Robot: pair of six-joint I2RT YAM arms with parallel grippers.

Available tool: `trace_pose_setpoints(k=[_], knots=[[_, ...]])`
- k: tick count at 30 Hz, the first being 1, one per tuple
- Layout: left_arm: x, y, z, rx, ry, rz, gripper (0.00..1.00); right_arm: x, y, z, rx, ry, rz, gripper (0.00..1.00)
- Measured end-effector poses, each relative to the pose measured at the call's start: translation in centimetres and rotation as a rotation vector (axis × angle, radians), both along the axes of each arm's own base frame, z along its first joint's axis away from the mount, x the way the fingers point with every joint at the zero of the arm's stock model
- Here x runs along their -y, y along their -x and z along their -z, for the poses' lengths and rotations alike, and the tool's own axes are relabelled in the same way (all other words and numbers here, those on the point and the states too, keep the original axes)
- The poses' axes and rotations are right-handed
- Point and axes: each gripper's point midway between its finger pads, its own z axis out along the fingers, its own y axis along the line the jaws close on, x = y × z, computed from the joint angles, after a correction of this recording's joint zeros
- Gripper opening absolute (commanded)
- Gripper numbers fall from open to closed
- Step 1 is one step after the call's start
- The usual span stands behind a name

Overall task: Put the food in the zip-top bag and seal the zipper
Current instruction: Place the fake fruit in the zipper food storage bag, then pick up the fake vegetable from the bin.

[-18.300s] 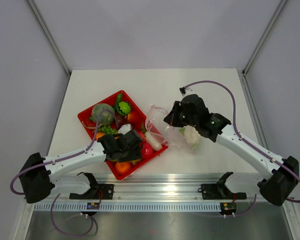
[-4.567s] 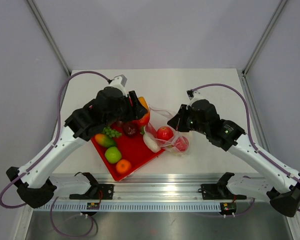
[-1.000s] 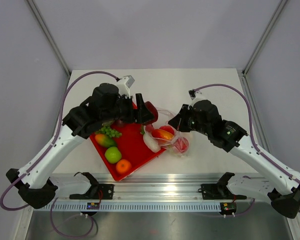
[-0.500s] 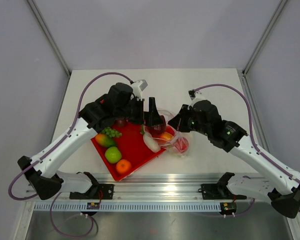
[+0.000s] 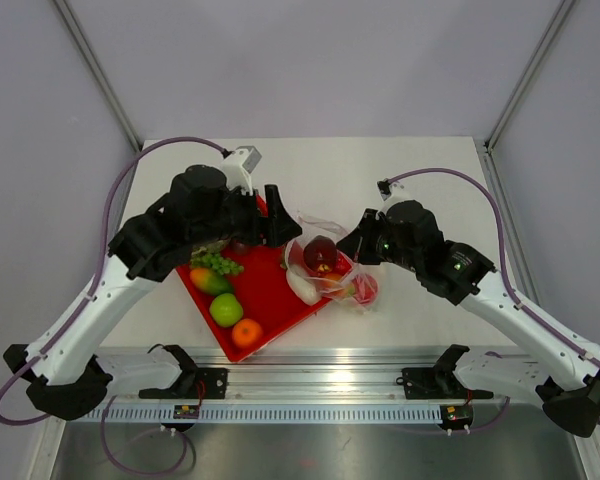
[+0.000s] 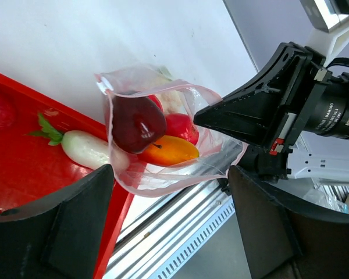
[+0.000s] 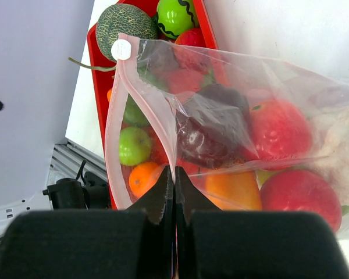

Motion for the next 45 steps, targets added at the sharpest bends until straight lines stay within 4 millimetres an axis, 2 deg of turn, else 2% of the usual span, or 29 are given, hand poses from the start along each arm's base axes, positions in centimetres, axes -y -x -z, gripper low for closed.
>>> trace_pose_setpoints(k=[3,5,8,11,15,16,18,22,25,31,38,45], knots=[[-1.2,-0.2,-0.1,0.008,-0.004,-0.044,0.79,0.0,0.0,0.0,0.000,0.000,0.000,0.01],[-1.7,-0.5,1.4,-0.019,-0.033,-0.072,0.78,0.0,0.0,0.0,0.000,0.000,0.000,0.01],[-2.9,-0.9,5.6,-0.091,-0.113,-0.142,0.70,0.1,0.1,-0.2,0.004,-0.003,0.000,0.01],[-4.8,-1.0,10.2,-0.170,-0.205,-0.224,0.70,0.3,0.2,-0.5,0.013,-0.011,0.002,0.01],[-7.7,-0.9,15.0,-0.268,-0.273,-0.356,0.76,0.4,0.4,-0.6,0.016,-0.015,0.002,0.01],[-8.1,-0.9,15.7,-0.283,-0.277,-0.384,0.81,0.4,0.4,-0.5,0.016,-0.014,0.002,0.01],[-8.4,-0.7,17.1,-0.312,-0.259,-0.423,0.83,0.4,0.4,-0.4,0.012,-0.015,0.003,0.01],[-7.9,-0.7,19.4,-0.371,-0.214,-0.472,0.88,0.4,0.4,-0.4,0.012,-0.015,0.002,0.01],[-6.4,-1.5,21.2,-0.417,-0.163,-0.485,0.88,0.4,0.4,-0.4,0.012,-0.015,0.002,0.01],[-3.5,-2.3,26.2,-0.541,-0.116,-0.471,0.91,0.4,0.5,-0.4,0.012,-0.014,0.002,0.01],[-1.5,-3.6,27.9,-0.559,-0.047,-0.458,0.91,0.8,0.7,-0.5,0.012,-0.010,0.006,0.01],[-0.3,-3.8,30.1,-0.602,-0.056,-0.448,0.86,0.9,0.9,-0.4,0.007,-0.006,0.005,0.01]])
